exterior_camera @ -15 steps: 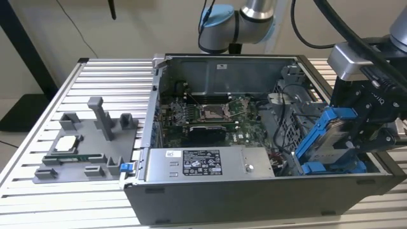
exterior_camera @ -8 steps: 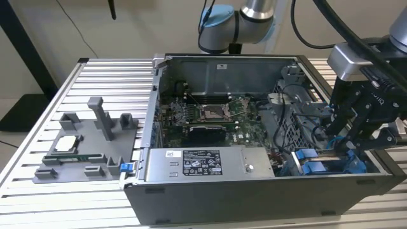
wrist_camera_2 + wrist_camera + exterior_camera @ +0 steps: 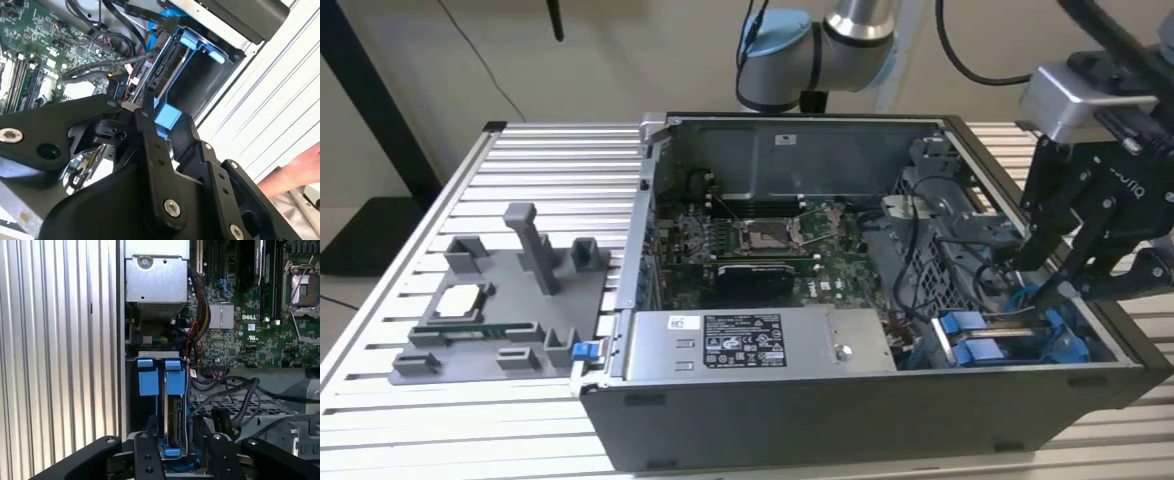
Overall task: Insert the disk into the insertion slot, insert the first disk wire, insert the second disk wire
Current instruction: 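Insert the disk into the insertion slot, then insert the first disk wire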
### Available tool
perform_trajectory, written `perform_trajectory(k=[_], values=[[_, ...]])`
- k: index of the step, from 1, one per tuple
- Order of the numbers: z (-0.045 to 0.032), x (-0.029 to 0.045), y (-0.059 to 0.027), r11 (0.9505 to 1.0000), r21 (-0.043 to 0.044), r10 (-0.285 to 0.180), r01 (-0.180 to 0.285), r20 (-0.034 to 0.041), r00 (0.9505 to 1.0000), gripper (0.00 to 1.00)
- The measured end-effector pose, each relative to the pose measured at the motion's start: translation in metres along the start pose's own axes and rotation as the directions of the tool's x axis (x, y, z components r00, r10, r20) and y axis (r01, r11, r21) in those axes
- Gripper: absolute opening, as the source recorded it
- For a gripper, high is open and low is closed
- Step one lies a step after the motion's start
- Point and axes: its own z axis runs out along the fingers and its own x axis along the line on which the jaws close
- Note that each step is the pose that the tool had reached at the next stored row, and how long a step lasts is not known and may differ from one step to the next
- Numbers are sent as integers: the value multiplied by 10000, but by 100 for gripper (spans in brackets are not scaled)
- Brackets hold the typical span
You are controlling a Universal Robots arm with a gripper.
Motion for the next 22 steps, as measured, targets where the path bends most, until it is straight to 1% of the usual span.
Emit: perform_trajectory(k=[2,6,8,9,10,12,14,15,17,18,22], values=[[-50,-5,11,10000,2,5,-5,8,10000,100],[-50,-30,82,10000,27,44,-44,12,10000,100],[-47,-80,98,10000,37,44,-44,12,10000,100],[-46,-99,102,10000,57,43,-43,12,10000,100],[-44,-122,108,10000,89,41,-41,14,10000,100],[-39,-162,119,9998,189,34,-34,22,10000,100],[-32,-187,121,9995,315,8,-9,35,10000,100],[-26,-195,121,9992,404,-13,12,39,10000,100],[-10,-203,124,9987,509,-23,21,48,10000,100],[4,-211,127,9984,567,-30,26,67,10000,100],[21,-249,135,9983,579,-34,29,82,10000,100]])
